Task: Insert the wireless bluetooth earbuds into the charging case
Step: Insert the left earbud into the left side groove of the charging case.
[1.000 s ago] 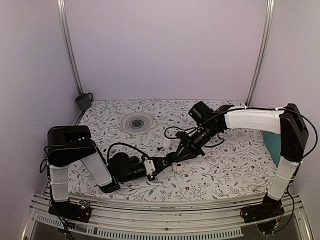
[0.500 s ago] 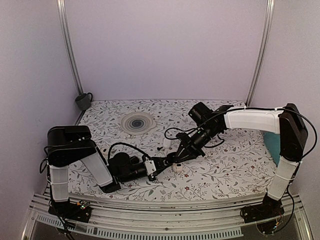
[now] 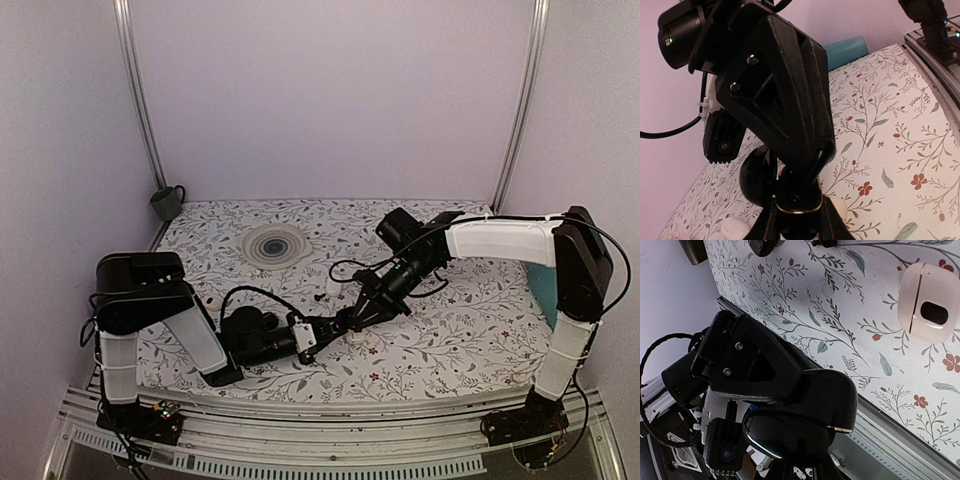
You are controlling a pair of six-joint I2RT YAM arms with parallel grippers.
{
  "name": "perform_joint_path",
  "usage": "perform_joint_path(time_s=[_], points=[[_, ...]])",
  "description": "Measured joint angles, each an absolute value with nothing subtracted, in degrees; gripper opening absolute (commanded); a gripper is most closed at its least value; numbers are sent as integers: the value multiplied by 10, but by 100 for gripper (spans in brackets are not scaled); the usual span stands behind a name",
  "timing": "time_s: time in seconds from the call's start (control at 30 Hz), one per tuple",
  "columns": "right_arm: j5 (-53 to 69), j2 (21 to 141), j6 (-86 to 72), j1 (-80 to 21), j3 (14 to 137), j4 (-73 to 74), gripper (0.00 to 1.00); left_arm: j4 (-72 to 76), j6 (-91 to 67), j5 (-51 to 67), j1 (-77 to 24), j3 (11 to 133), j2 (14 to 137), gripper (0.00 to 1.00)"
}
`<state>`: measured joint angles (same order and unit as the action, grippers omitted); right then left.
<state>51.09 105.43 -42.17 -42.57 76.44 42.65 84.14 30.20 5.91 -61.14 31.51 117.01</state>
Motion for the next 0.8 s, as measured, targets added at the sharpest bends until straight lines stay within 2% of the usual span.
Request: perform_joint_path(time_s=[0.8], points=[[511,1066,-445,-426,773,445,12,833,315,28,-631,321,1179,0]])
